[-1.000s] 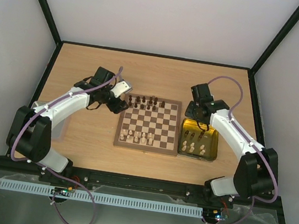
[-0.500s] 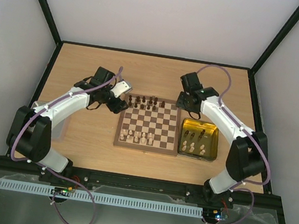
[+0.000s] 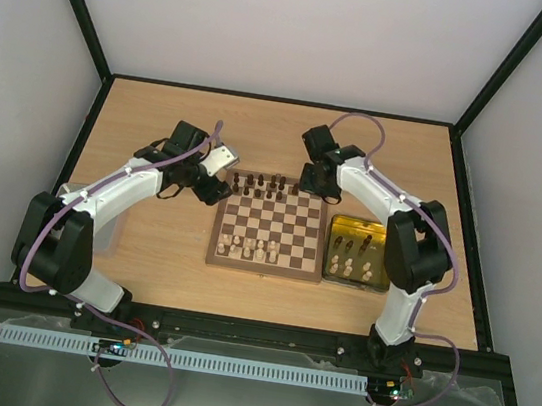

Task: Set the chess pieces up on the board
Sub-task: Place the chess piece on the chessboard.

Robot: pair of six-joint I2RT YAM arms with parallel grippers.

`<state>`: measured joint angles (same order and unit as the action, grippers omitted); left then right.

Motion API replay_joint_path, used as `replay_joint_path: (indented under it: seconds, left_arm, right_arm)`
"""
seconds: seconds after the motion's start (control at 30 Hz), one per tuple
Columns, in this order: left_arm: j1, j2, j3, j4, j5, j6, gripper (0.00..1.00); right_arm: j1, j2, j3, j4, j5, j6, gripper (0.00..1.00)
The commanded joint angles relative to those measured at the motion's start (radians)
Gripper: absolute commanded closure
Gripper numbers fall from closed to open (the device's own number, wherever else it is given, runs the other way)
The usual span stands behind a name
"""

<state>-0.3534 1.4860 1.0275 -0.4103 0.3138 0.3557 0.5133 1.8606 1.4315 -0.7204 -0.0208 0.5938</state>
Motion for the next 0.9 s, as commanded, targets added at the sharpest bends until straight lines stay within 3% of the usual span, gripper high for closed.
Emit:
replay_joint_path:
  seconds: [0.0,0.87]
  left_arm:
    - [-0.001,-0.009,-0.002,0.007,-0.006,0.005,0.25]
    - [-0.001,-0.017,-0.003,0.004,-0.002,0.003,0.25]
  right_arm:
    - [0.016,0.030,0.061,-0.008,0.003,-0.011,0.98]
    - [0.039,0.097,0.090,0.002,0.004,-0.005,0.98]
